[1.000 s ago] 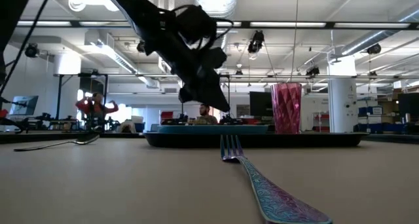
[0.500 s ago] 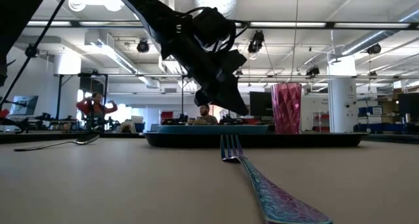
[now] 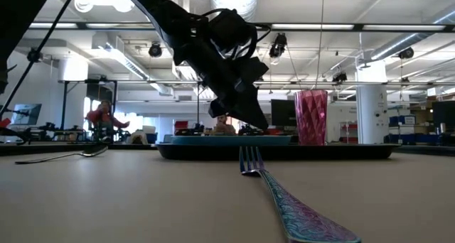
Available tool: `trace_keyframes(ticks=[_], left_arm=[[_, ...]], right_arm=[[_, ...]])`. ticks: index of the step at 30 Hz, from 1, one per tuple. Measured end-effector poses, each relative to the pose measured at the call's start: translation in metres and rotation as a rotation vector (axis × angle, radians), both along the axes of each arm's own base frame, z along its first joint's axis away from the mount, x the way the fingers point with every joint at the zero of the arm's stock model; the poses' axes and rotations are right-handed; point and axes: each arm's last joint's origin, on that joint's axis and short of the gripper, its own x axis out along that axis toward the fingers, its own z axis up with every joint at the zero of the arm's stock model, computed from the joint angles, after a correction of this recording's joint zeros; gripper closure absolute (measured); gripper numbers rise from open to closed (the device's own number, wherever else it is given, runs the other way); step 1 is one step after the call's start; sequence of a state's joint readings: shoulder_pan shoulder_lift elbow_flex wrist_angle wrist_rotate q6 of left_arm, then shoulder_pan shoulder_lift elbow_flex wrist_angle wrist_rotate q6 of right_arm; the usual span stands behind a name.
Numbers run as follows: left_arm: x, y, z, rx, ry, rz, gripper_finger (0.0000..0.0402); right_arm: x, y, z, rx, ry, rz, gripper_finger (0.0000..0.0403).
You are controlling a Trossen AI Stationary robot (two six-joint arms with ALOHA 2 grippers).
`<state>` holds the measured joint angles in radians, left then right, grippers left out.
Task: Pick and place plate/cup/fork/spoon on tray
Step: Adjust the blue plate
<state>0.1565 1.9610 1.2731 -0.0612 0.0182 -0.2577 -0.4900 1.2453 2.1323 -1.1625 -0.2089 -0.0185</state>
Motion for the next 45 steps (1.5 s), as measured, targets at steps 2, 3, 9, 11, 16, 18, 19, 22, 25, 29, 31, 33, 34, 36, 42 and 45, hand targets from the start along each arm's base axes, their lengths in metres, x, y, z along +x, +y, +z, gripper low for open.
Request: trace_keyframes(ticks=[2, 3, 9, 11, 16, 18, 19, 22, 25, 29, 31, 33, 34, 36, 42, 45], left_arm=[[0.000, -0.002, 0.000, 0.010, 0.002, 0.006, 0.0402], [0.000, -0.003, 0.000, 0.013, 0.002, 0.008, 0.0402], [0.000, -0.014, -0.002, -0.004, 0.015, 0.000, 0.0402], [0.000, -0.022, -0.002, -0.005, 0.023, -0.018, 0.0402], [-0.007, -0.033, 0.019, 0.039, 0.034, -0.045, 0.0402], [-0.015, -0.033, 0.038, 0.107, 0.030, -0.029, 0.0402], [-0.022, -0.033, 0.051, 0.145, 0.023, -0.013, 0.0402], [-0.046, -0.032, 0.091, 0.240, 0.003, 0.050, 0.0402], [-0.078, -0.031, 0.130, 0.316, -0.034, 0.142, 0.0402], [-0.124, -0.031, 0.170, 0.388, -0.063, 0.250, 0.0402], [-0.146, -0.031, 0.184, 0.420, -0.082, 0.301, 0.0402], [-0.166, -0.031, 0.195, 0.442, -0.109, 0.343, 0.0402], [-0.175, -0.031, 0.198, 0.449, -0.119, 0.357, 0.0402], [-0.188, -0.032, 0.205, 0.453, -0.154, 0.377, 0.0402], [-0.207, -0.033, 0.202, 0.456, -0.172, 0.391, 0.0402], [-0.206, -0.033, 0.195, 0.459, -0.151, 0.386, 0.0402]], right_arm=[[0.000, 0.000, 0.000, 0.000, 0.000, 0.000, 0.0394], [0.000, 0.000, 0.000, 0.000, 0.000, 0.000, 0.0394], [0.000, 0.000, 0.000, 0.000, 0.001, 0.000, 0.0394], [0.000, 0.000, 0.000, 0.001, 0.001, 0.000, 0.0394], [0.004, -0.001, -0.009, 0.060, 0.061, 0.017, 0.0394], [0.009, -0.002, -0.018, 0.106, 0.132, 0.032, 0.0394], [0.014, -0.002, -0.024, 0.128, 0.167, 0.037, 0.0394], [0.035, -0.004, -0.043, 0.179, 0.242, 0.056, 0.0394], [0.062, -0.005, -0.067, 0.214, 0.310, 0.092, 0.0394], [0.102, 0.003, -0.109, 0.249, 0.416, 0.154, 0.0394], [0.118, 0.010, -0.133, 0.249, 0.496, 0.154, 0.0394], [0.132, 0.018, -0.159, 0.243, 0.594, 0.128, 0.0394], [0.138, 0.023, -0.170, 0.240, 0.635, 0.121, 0.0394], [0.149, 0.032, -0.192, 0.245, 0.692, 0.125, 0.0394], [0.181, 0.057, -0.254, 0.278, 0.770, 0.212, 0.0394], [0.194, 0.055, -0.280, 0.301, 0.778, 0.224, 0.0394]])
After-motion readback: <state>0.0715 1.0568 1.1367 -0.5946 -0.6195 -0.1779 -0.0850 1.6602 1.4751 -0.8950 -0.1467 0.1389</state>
